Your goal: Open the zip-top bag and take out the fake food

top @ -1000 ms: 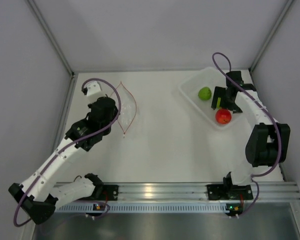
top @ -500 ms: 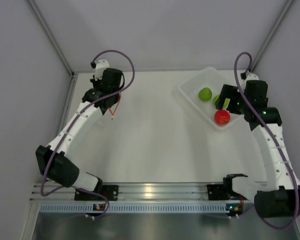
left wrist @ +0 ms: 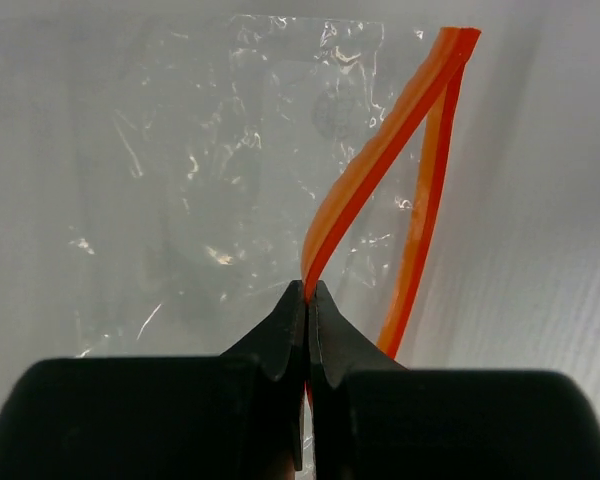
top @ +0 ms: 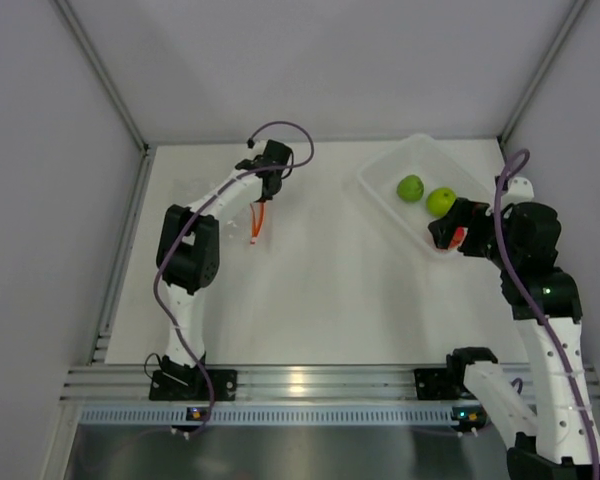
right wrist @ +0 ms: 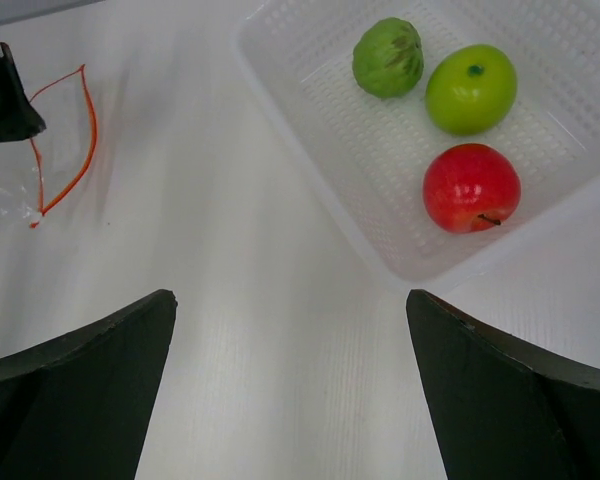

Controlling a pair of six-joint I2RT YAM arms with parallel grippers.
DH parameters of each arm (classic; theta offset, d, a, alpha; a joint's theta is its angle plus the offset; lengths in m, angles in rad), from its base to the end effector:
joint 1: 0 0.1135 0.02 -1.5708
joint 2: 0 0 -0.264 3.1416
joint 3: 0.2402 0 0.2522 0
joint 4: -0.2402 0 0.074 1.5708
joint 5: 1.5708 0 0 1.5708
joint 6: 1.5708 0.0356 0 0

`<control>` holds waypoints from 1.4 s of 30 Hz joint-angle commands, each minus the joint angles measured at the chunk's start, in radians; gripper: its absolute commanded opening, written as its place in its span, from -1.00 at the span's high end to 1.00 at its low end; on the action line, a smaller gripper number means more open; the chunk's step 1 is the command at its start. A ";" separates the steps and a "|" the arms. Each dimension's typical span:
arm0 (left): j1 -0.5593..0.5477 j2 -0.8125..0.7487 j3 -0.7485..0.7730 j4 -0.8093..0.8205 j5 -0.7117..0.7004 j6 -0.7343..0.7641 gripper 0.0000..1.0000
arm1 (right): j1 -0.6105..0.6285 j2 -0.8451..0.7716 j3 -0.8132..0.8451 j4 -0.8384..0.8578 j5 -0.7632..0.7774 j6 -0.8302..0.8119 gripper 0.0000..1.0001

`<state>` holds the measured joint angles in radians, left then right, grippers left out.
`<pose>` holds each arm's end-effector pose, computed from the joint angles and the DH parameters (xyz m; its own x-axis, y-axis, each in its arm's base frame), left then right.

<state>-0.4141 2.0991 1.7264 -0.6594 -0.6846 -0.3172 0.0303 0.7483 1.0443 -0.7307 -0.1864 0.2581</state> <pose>0.4258 -0.1625 0.2210 -0.7512 0.0662 -0.6567 -0.2311 0.9056 0.3557 0.1419 0.0109 0.3761 -0.4575 0.2371 -0.8570 -0.0838 0.9480 0.3070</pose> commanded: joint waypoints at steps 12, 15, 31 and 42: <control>-0.006 0.055 0.136 0.012 0.315 -0.191 -0.08 | 0.000 -0.079 -0.083 0.056 -0.041 0.032 -0.99; -0.006 -0.020 0.156 0.012 0.355 -0.184 -0.36 | 0.002 -0.058 -0.054 0.037 -0.062 0.018 -0.99; -0.008 -0.818 -0.351 0.035 0.284 -0.204 -0.97 | 0.114 -0.125 0.101 -0.102 0.317 -0.063 -0.99; -0.008 -1.365 -0.548 -0.101 0.197 -0.048 -0.97 | 0.125 -0.263 0.115 -0.157 0.228 -0.120 -0.99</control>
<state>-0.4213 0.8043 1.1812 -0.7174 -0.4408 -0.4324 0.1394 0.5117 1.1442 -0.8387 0.0574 0.1646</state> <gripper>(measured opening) 0.984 0.993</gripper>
